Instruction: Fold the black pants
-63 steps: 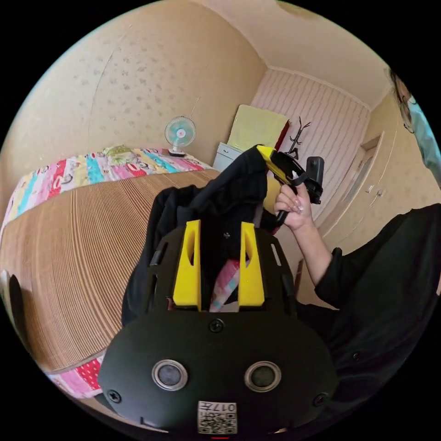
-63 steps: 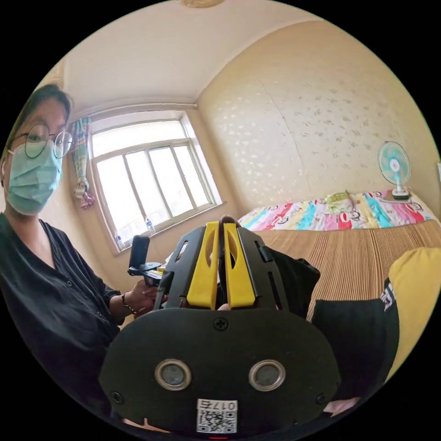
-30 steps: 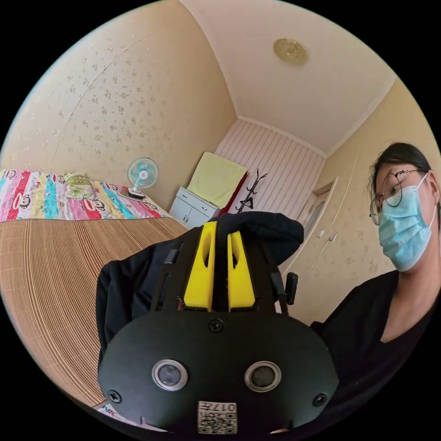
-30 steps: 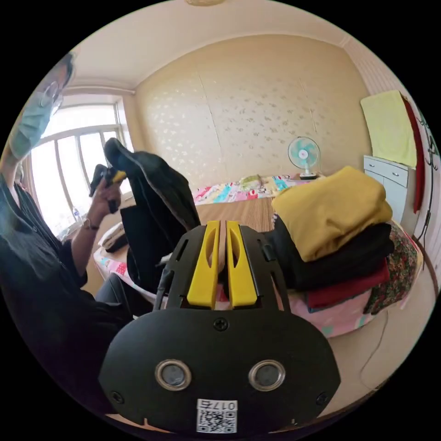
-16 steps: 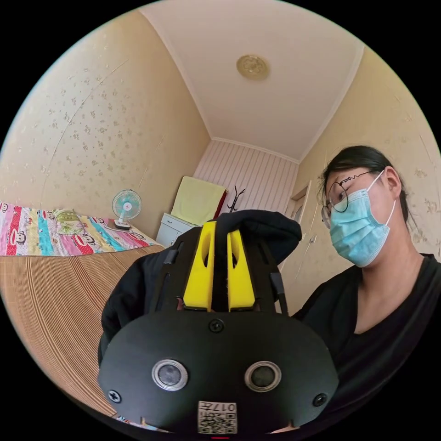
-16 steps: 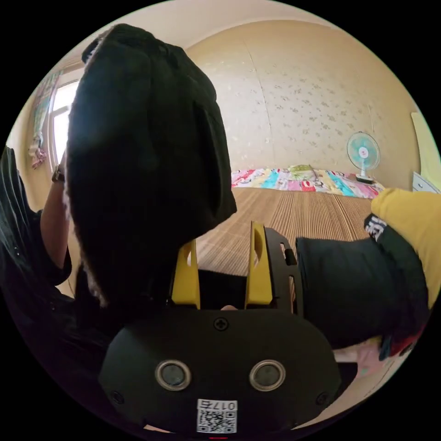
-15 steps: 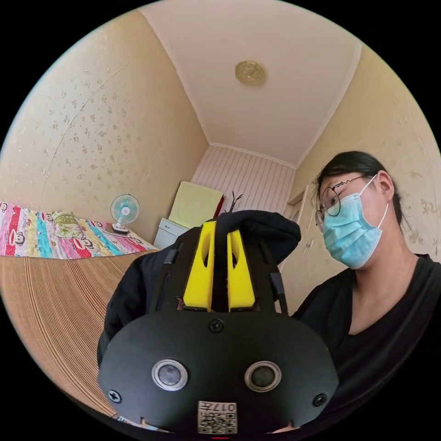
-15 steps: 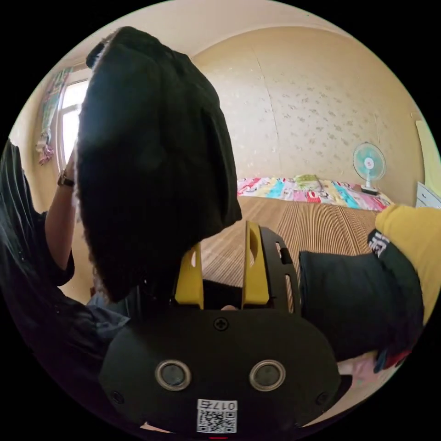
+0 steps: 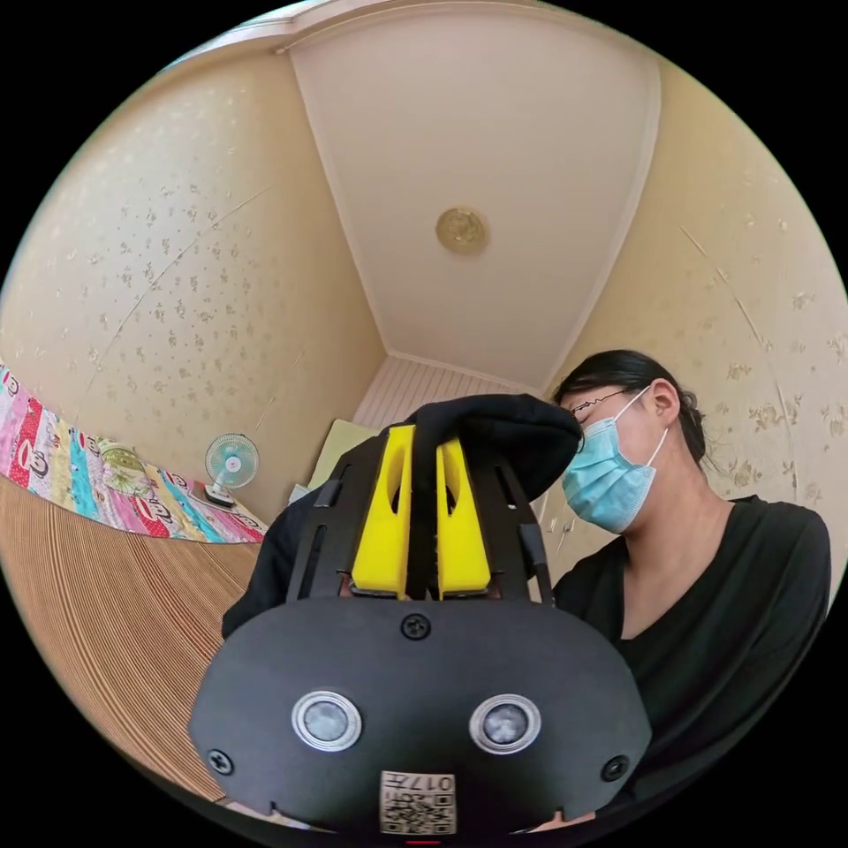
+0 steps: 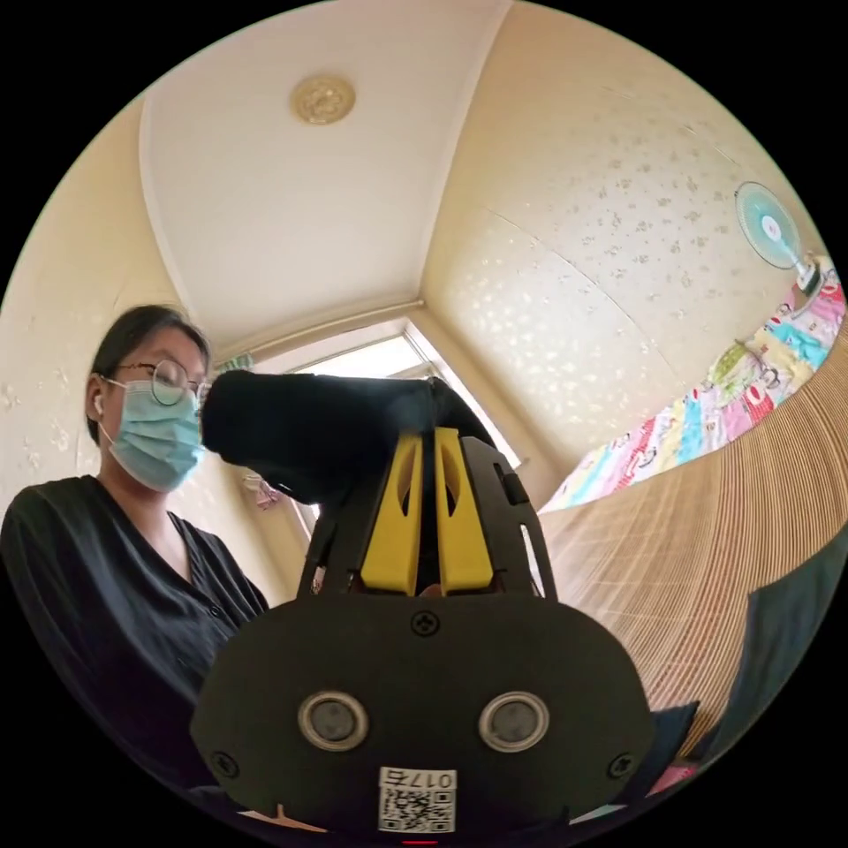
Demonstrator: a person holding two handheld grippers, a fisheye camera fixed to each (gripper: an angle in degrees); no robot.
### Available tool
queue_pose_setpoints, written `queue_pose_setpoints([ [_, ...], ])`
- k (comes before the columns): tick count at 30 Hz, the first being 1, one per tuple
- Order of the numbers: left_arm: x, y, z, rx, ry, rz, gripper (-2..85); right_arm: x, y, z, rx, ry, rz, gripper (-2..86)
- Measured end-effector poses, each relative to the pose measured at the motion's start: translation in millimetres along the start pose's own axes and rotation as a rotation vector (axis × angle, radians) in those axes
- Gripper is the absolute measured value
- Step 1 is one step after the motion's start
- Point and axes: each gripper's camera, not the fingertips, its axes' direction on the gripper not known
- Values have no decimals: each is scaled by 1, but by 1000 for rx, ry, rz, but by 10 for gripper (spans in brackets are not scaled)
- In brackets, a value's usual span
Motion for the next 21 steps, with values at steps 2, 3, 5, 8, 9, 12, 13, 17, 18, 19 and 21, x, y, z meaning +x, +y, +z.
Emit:
queue_pose_setpoints([
  [2, 2, -21, -16, 39, -69, 14, 47, -21, -28, 7, 32, -66, -66, 26],
  [3, 1, -27, -20, 44, -96, 7, 48, -26, -35, 9, 40, -84, -86, 25],
  [5, -8, -48, -31, 27, -183, -11, 48, -49, -63, 19, 63, -118, -174, 21],
  [8, -19, -73, -31, -2, -196, 4, 48, -73, -97, 36, 75, -55, -228, 18],
  [9, -19, -80, -29, -7, -209, 22, 47, -76, -103, 41, 80, -28, -225, 18],
  [12, -36, -130, -1, -95, -491, 90, 45, -86, -132, 77, 88, 177, -324, 19],
  [13, -58, -158, 22, -144, -646, 95, 45, -82, -147, 105, 77, 322, -367, 20],
  [17, -218, -231, 131, -515, -1076, 152, 63, 42, -217, 239, -71, 759, -310, 27],
  [18, -245, -229, 144, -604, -1143, 138, 68, 69, -222, 256, -112, 838, -313, 27],
  [19, -295, -211, 161, -774, -1254, 77, 85, 126, -227, 279, -230, 1008, -221, 29],
  [21, -347, -156, 169, -965, -1328, 7, 98, 187, -212, 277, -346, 991, -51, 32],
])
